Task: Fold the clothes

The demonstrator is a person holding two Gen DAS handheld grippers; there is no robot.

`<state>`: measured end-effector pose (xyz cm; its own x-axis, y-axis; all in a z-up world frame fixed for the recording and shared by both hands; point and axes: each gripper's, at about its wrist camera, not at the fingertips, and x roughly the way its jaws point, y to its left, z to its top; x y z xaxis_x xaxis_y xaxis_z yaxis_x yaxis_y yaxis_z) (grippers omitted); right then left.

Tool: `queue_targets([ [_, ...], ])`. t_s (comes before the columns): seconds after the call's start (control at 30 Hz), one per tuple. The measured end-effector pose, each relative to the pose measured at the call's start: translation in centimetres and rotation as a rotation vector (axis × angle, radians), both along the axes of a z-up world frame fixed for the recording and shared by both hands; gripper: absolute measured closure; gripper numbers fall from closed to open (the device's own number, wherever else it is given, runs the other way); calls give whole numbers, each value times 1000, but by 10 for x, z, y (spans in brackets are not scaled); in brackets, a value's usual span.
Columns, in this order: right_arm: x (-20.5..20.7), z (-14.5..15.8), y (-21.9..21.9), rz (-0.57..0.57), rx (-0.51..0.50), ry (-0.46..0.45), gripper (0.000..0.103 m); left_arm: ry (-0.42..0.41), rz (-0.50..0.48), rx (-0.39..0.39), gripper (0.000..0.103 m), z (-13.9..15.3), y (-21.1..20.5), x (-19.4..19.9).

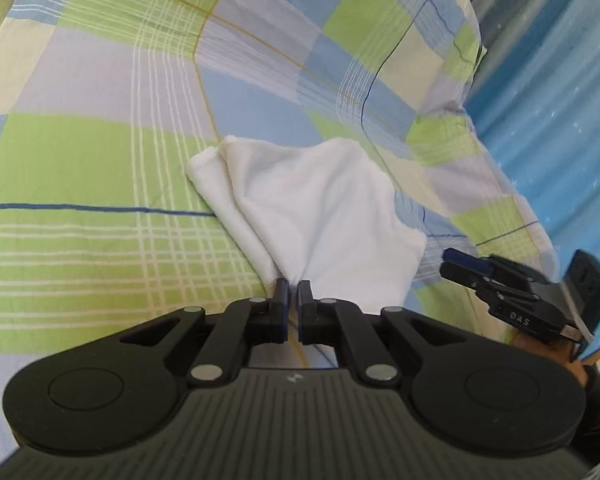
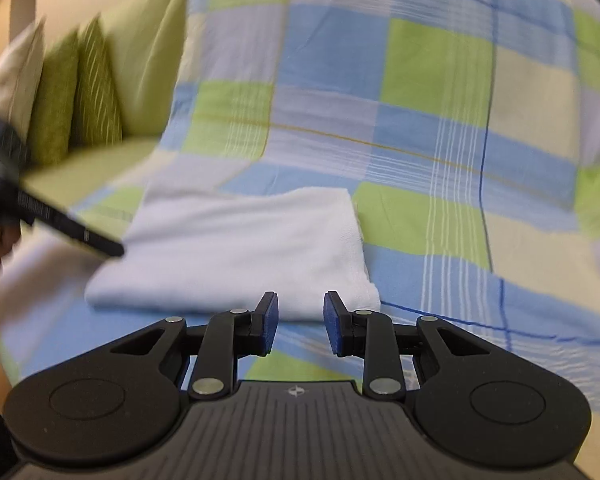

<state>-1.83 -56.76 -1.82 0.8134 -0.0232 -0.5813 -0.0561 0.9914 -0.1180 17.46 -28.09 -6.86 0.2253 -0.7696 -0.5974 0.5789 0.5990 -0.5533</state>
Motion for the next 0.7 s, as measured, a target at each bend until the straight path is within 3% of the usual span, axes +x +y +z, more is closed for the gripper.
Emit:
queue_targets([
  [0.03, -4, 2, 9, 4, -54, 26, 68, -1, 6, 28, 101, 2, 1, -1],
  [0.1, -13, 4, 27, 36, -186, 61, 67, -112, -20, 117, 98, 18, 1, -14],
  [0.17, -21, 5, 42, 55, -301, 95, 67, -342, -89, 242, 94, 38, -6, -43],
  [0.23, -23, 4, 49, 61, -368, 118, 67, -536, -195, 311, 83, 49, -17, -75],
  [0.27, -23, 3, 53, 63, -402, 131, 67, -616, -262, 325, 77, 53, -24, -92],
  [0.4, -13, -5, 63, 93, -513, 174, 67, -865, -452, 431, 74, 39, -60, -138],
  [0.57, 12, -22, 61, 167, -628, 200, 61, -1012, -571, 591, 74, -3, -90, -153],
  [0.7, 30, -33, 59, 198, -670, 212, 60, -1048, -563, 614, 74, -7, -88, -145],
])
